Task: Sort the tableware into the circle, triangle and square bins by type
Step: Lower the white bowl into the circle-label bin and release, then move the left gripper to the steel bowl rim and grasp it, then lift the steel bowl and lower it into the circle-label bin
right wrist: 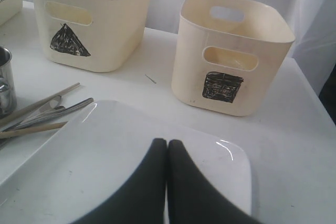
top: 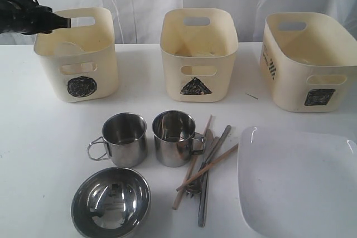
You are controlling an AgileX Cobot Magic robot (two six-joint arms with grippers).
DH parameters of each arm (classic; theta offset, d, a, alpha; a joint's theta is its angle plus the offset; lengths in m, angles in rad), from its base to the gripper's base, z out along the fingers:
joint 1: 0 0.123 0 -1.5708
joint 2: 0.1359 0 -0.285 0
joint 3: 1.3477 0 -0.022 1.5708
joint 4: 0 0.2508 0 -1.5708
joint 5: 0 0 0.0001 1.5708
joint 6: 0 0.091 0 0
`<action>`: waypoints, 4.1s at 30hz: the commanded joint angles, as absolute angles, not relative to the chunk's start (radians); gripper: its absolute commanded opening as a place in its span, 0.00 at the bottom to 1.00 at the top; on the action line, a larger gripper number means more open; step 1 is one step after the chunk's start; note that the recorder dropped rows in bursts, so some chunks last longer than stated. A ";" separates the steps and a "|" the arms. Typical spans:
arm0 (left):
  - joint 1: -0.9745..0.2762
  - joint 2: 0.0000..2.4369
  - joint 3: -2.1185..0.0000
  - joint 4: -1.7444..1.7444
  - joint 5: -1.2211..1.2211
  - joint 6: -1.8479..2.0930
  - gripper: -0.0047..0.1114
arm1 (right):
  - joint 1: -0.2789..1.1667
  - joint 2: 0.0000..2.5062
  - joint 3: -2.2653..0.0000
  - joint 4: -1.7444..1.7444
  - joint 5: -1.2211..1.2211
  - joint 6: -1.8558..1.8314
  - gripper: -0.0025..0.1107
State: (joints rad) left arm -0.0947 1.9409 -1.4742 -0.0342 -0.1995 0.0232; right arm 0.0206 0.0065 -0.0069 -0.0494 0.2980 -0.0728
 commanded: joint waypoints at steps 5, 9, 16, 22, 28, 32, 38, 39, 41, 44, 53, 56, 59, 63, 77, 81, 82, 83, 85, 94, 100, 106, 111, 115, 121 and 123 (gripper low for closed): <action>-0.126 1.907 -1.479 -0.032 -0.164 0.016 0.45 | 0.024 0.000 0.000 -0.050 0.293 -0.074 0.02; -0.146 1.841 -1.479 -0.036 -0.016 0.014 0.45 | 0.024 0.000 0.000 -0.050 0.293 -0.074 0.02; -0.186 1.666 -1.474 -0.034 0.396 -0.067 0.45 | 0.024 0.000 0.000 -0.050 0.293 -0.074 0.02; -0.212 1.518 -1.297 -0.038 0.559 -0.053 0.45 | 0.024 0.000 0.000 -0.050 0.293 -0.074 0.02; -0.308 1.262 -0.950 -0.127 0.509 -0.053 0.45 | 0.024 0.000 0.000 -0.050 0.293 -0.074 0.02; -0.410 1.178 -0.810 -0.171 0.524 -0.051 0.45 | 0.024 0.000 0.000 -0.050 0.293 -0.074 0.02; -0.492 1.176 -0.758 -0.231 0.508 -0.051 0.46 | 0.024 0.000 0.000 -0.050 0.293 -0.074 0.02; -0.507 1.176 -0.758 -0.239 0.508 -0.049 0.50 | 0.024 0.000 0.000 -0.050 0.293 -0.074 0.02; -0.537 1.176 -0.749 -0.239 0.492 -0.049 0.61 | 0.024 0.000 0.000 -0.050 0.293 -0.074 0.02; -0.554 1.176 -0.719 -0.255 0.464 -0.049 0.66 | 0.024 0.000 0.000 -0.050 0.293 -0.074 0.02; -0.560 1.176 -0.624 -0.284 0.382 -0.056 0.67 | 0.024 0.000 0.000 -0.050 0.293 -0.074 0.02; -0.560 1.176 -0.602 -0.284 0.322 -0.056 0.67 | 0.024 0.000 0.000 -0.050 0.293 -0.074 0.02; -0.560 1.178 -0.580 -0.284 0.276 -0.056 0.67 | 0.024 0.000 0.000 -0.050 0.293 -0.074 0.02; -0.560 1.203 -0.567 -0.280 0.255 -0.050 0.67 | 0.024 0.000 0.000 -0.050 0.293 -0.074 0.02; -0.560 1.339 -0.567 -0.282 0.210 -0.050 0.67 | 0.024 0.000 0.000 -0.050 0.293 -0.074 0.02; -0.560 1.366 -0.567 -0.284 0.194 -0.050 0.67 | 0.024 0.000 0.000 -0.050 0.293 -0.074 0.02; -0.560 1.372 -0.567 -0.284 0.192 -0.050 0.67 | 0.024 0.000 0.000 -0.050 0.293 -0.074 0.02; -0.560 1.379 -0.567 -0.284 0.191 -0.050 0.66 | 0.024 0.000 0.000 -0.050 0.293 -0.074 0.02; -0.560 1.393 -0.567 -0.284 0.181 -0.052 0.66 | 0.024 0.000 0.000 -0.050 0.293 -0.074 0.02; -0.560 1.442 -0.567 -0.337 0.140 -0.052 0.43 | 0.024 0.000 0.000 -0.050 0.293 -0.074 0.02; -0.560 1.442 -0.567 -0.337 0.132 -0.052 0.17 | 0.024 0.000 0.000 -0.050 0.293 -0.074 0.02; -0.560 1.434 -0.567 -0.337 0.133 -0.055 0.04 | 0.024 0.000 0.000 -0.050 0.293 -0.074 0.02; -0.560 1.361 -0.567 -0.340 0.185 -0.055 0.04 | 0.024 0.000 0.000 -0.050 0.293 -0.074 0.02; -0.560 1.272 -0.568 -0.340 0.256 -0.053 0.04 | 0.024 0.000 0.000 -0.050 0.293 -0.074 0.02; -0.560 1.137 -0.571 -0.345 0.349 -0.049 0.04 | 0.024 0.000 0.000 -0.050 0.293 -0.074 0.02; -0.560 1.090 -0.572 -0.345 0.351 -0.049 0.04 | 0.024 0.000 0.000 -0.050 0.293 -0.074 0.02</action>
State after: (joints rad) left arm -0.5552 1.1541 -0.5758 -0.3373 0.3238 -0.0489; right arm 0.0206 0.0065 -0.0069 -0.0494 0.2980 -0.0728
